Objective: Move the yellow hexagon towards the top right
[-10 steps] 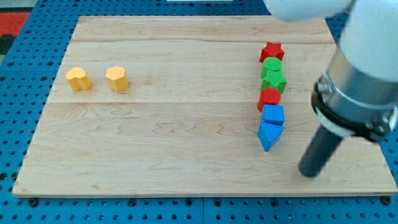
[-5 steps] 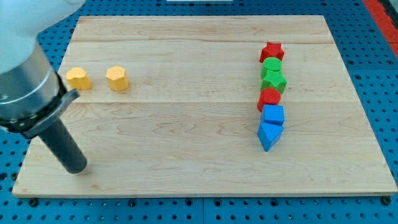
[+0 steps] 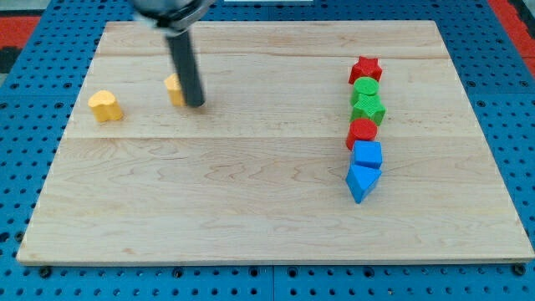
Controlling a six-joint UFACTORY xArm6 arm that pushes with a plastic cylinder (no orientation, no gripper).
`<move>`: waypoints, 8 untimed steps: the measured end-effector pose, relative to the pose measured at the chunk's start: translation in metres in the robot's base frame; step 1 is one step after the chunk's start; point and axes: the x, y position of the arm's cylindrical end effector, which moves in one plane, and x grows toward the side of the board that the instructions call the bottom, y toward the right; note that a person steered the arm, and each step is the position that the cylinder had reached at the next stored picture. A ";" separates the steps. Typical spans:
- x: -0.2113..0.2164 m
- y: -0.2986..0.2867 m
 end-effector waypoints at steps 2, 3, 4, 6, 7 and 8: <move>0.076 -0.044; 0.035 -0.087; -0.018 0.017; -0.031 0.058; -0.045 0.015; -0.088 0.069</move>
